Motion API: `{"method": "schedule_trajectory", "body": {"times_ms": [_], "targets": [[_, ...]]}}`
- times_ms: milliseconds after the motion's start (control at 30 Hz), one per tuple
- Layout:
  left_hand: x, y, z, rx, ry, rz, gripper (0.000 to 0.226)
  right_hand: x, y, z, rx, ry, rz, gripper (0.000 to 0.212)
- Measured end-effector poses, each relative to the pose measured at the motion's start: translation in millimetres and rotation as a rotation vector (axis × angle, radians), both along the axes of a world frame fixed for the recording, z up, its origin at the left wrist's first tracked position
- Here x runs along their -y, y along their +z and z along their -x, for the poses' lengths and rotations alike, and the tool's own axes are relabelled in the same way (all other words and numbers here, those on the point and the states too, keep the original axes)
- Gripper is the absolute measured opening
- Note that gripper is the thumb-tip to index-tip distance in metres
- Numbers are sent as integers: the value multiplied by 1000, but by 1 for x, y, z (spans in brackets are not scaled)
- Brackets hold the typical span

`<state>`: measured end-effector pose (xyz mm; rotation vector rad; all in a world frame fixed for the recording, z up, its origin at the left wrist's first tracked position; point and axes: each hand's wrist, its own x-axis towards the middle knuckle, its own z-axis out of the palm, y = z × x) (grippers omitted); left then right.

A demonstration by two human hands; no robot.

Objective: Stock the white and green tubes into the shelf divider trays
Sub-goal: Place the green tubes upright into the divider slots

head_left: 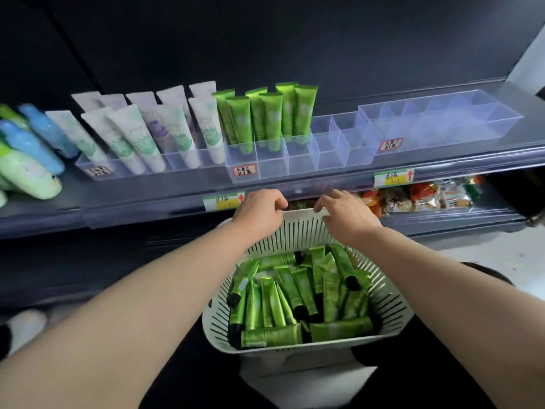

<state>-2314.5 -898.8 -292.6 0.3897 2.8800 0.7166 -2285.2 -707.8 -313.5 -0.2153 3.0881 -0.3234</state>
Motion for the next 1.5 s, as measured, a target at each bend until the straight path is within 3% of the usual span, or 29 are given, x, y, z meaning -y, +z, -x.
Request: {"method": "schedule_trajectory", "body": {"times_ms": [233,367,667,833,967,1100,1233,1333,1500], "targets": [[14,-86,-35,301,-24,91,25,-5,-70,-21,413,-205,-73,34],[16,-110,-38,369,-10,103,25,-5,-98,-27,523,-243,-122,25],[5,-135,-38,408,16,106,27,-2,-117,-22,509,-285,-141,34],[16,-141,-42,454,40,163,46,11,-120,-32,590,-316,-97,53],[26,-152,-48,526,-13,185,64,29,-131,-40,551,-391,189,41],[31,-162,-57,513,-105,192,64,25,-129,-51,358,-646,302,61],[33,-169,-60,532,-79,154,69,12,-127,-46,411,-716,432,71],[37,-172,-58,569,-59,131,70,7,-129,-43,466,-728,628,65],[41,-171,-53,546,-35,143,56,14,-138,-43,437,-600,471,52]]}}
